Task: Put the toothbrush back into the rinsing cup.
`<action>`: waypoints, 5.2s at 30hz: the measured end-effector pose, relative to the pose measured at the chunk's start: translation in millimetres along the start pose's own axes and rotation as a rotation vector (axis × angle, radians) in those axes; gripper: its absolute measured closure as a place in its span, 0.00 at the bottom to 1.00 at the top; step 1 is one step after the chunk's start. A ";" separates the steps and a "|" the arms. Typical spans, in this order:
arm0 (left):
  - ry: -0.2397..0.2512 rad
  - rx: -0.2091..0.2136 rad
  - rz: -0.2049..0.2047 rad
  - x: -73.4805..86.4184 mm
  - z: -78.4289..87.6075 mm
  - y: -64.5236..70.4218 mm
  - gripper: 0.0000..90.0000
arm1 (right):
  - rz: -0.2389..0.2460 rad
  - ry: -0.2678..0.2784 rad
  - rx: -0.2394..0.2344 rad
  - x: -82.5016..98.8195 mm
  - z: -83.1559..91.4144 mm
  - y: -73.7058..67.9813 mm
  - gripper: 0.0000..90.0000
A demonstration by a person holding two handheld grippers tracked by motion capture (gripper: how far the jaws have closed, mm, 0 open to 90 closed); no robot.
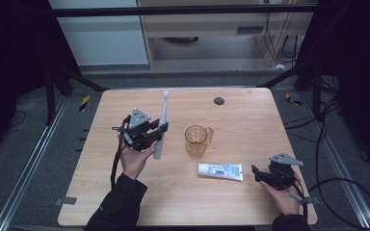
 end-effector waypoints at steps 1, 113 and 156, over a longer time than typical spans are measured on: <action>0.006 0.002 0.002 -2.1 -1.5 0.0 0.75 | 0.000 0.001 0.003 0.2 -0.1 -0.1 0.25; 0.134 0.134 -0.040 37.7 -97.1 52.9 0.74 | 0.063 0.008 0.042 3.4 -8.9 -0.8 0.23; -0.075 0.024 -0.181 65.6 -31.7 24.9 0.40 | 0.063 0.050 0.043 -1.3 2.0 -5.1 0.24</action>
Point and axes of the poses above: each handheld gripper's, and its own axes: z roughly backward along the jaws, x roughly out of its underside, y roughly to its right, the point moved 6 cm from there along -z, roughly forward along the jaws, and after that the axes turned 9 degrees about -y, right-handed, at the moved point
